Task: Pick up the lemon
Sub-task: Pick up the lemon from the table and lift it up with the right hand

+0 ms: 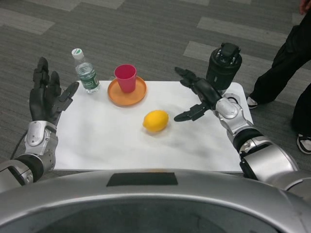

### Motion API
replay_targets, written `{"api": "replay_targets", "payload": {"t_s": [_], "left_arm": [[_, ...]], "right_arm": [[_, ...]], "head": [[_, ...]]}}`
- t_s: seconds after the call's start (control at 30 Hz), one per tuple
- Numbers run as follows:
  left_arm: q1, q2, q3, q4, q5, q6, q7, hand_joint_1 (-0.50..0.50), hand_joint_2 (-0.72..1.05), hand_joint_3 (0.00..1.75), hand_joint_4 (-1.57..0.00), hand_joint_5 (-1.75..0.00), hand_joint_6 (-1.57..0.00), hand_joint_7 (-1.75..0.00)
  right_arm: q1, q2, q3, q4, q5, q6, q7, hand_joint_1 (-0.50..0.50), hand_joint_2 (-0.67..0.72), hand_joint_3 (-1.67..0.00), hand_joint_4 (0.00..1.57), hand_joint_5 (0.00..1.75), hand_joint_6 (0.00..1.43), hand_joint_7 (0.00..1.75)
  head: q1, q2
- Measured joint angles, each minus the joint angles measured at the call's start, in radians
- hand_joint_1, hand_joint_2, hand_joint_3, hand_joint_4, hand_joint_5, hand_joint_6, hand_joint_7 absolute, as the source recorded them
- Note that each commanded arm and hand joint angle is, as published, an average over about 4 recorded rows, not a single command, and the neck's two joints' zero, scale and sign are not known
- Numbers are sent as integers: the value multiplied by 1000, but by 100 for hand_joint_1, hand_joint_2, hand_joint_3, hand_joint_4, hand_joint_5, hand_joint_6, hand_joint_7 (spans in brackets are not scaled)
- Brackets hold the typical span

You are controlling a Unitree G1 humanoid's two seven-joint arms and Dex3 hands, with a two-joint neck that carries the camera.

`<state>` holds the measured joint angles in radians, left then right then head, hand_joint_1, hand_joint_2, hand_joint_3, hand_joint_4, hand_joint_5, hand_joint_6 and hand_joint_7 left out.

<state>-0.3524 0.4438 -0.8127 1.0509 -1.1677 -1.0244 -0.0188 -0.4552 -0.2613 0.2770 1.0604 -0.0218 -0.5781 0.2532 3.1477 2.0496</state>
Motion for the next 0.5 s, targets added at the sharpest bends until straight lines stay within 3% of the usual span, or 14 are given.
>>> {"api": "replay_targets", "payload": {"t_s": [0.3, 0.5], "left_arm": [[0, 0, 1, 0, 0, 0, 0, 50, 87, 9, 0, 0, 0, 0], [0, 0, 3, 0, 0, 0, 0, 50, 87, 9, 0, 0, 0, 0]], "right_arm": [[-29, 6, 58, 1, -79, 44, 15, -20, -16, -48, 0, 36, 0, 0], [-64, 16, 116, 8, -96, 74, 16, -21, -3, -32, 0, 29, 0, 0]], "head": [[1, 4], [2, 5]]}}
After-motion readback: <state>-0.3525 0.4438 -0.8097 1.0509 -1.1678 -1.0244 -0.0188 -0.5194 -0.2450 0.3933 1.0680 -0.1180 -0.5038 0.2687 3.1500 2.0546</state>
